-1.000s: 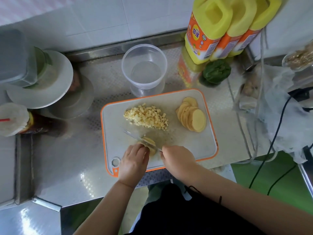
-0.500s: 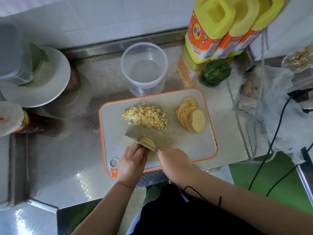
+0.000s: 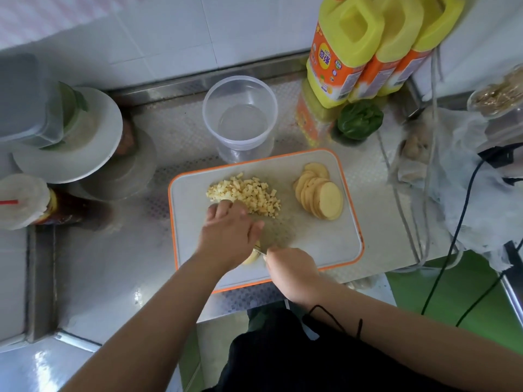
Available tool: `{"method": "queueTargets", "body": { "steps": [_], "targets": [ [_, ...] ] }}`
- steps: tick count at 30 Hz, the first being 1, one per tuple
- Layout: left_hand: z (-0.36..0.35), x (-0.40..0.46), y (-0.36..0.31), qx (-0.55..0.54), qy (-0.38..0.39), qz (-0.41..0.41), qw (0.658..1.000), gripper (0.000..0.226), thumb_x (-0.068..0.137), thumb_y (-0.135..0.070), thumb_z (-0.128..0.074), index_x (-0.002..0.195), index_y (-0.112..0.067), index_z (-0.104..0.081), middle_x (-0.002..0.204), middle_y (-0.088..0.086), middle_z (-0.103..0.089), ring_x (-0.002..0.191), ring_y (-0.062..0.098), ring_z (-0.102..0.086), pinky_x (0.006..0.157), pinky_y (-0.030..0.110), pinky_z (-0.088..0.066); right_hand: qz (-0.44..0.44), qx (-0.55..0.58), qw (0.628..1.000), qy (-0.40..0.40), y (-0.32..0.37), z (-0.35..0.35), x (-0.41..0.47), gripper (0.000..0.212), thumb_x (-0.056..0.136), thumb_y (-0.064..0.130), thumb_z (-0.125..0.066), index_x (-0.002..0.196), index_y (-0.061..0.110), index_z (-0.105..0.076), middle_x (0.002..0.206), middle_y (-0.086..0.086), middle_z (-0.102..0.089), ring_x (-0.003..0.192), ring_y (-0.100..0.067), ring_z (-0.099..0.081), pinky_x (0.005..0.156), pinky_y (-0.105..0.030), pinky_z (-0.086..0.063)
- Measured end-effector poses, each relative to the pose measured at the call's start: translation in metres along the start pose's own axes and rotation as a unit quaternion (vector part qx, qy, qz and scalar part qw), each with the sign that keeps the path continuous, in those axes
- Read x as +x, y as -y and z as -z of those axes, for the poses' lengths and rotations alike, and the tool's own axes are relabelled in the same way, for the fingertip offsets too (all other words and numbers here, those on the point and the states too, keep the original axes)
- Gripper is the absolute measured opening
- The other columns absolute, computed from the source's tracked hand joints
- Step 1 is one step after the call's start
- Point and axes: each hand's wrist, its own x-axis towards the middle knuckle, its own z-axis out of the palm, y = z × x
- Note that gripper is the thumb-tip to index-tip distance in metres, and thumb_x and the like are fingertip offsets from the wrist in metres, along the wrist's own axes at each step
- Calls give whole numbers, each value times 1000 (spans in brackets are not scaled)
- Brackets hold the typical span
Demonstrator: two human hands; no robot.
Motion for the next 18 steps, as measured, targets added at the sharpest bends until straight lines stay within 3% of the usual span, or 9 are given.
{"method": "queueTargets", "body": {
  "steps": [3, 7, 10, 11, 13, 15, 16, 18],
  "targets": [
    [-1, 13, 0, 99, 133, -37, 985, 68, 104, -49, -9, 121, -17, -67, 134, 4, -48, 124, 26, -37, 108, 41, -25, 6, 4, 1000, 5, 2, 4, 0, 17, 92, 4, -49, 107, 6, -56, 95, -10, -67, 87, -30, -64, 60, -29, -37],
    [1, 19, -1, 123, 167, -35, 978, 66, 105, -47, -11, 128, -15, -63, 140, 6, -47, 128, 26, -35, 110, 41, -24, 10, -5, 1000, -2, 3, 8, 0, 18, 94, 7, -50, 111, 6, -54, 87, -8, -65, 81, -29, -63, 45, -24, -23],
    [13, 20, -6, 117, 160, -40, 979, 69, 104, -50, -7, 128, -16, -62, 135, 5, -50, 125, 27, -38, 109, 42, -25, 11, -2, 1000, -21, 2, 10, -4, 16, 96, 11, -49, 110, 8, -54, 62, 2, -38, 64, -25, -49, 42, -25, -17],
    [17, 18, -5, 92, 114, -59, 987, 70, 102, -51, -6, 121, -18, -65, 126, 4, -54, 119, 27, -42, 105, 41, -28, 14, 3, 999, -29, 1, 11, -6, 15, 96, 13, -48, 110, 8, -54, 60, 3, -33, 60, -23, -45, 42, -26, -18],
    [27, 11, 3, -25, -81, -73, 994, 57, 99, -46, -22, 103, -18, -71, 105, 4, -61, 103, 29, -53, 93, 39, -34, 23, 17, 998, -53, -2, 14, -10, 15, 99, 19, -44, 107, 9, -53, 59, 5, -32, 54, -21, -42, 41, -26, -20],
    [27, -13, 16, -139, -335, -57, 930, 25, 97, -26, -48, 94, -11, -68, 94, 8, -65, 92, 29, -57, 84, 37, -40, 28, 29, 997, -70, -4, 15, -14, 22, 102, 26, -38, 103, 10, -53, 60, 4, -35, 57, -21, -44, 43, -27, -25],
    [20, -28, 20, -170, -397, -37, 901, 15, 95, -17, -53, 93, -8, -64, 91, 11, -64, 89, 28, -57, 82, 35, -42, 31, 34, 997, -69, -5, 16, -15, 24, 102, 28, -36, 103, 10, -53, 63, 3, -39, 61, -21, -45, 46, -28, -29],
    [-11, -55, 21, -191, -397, -27, 897, 7, 94, -11, -55, 92, -7, -61, 89, 12, -63, 86, 27, -56, 80, 32, -45, 34, 43, 997, -56, -6, 16, -16, 25, 103, 28, -35, 104, 10, -52, 68, 1, -42, 65, -23, -46, 52, -29, -33]
  ]
}}
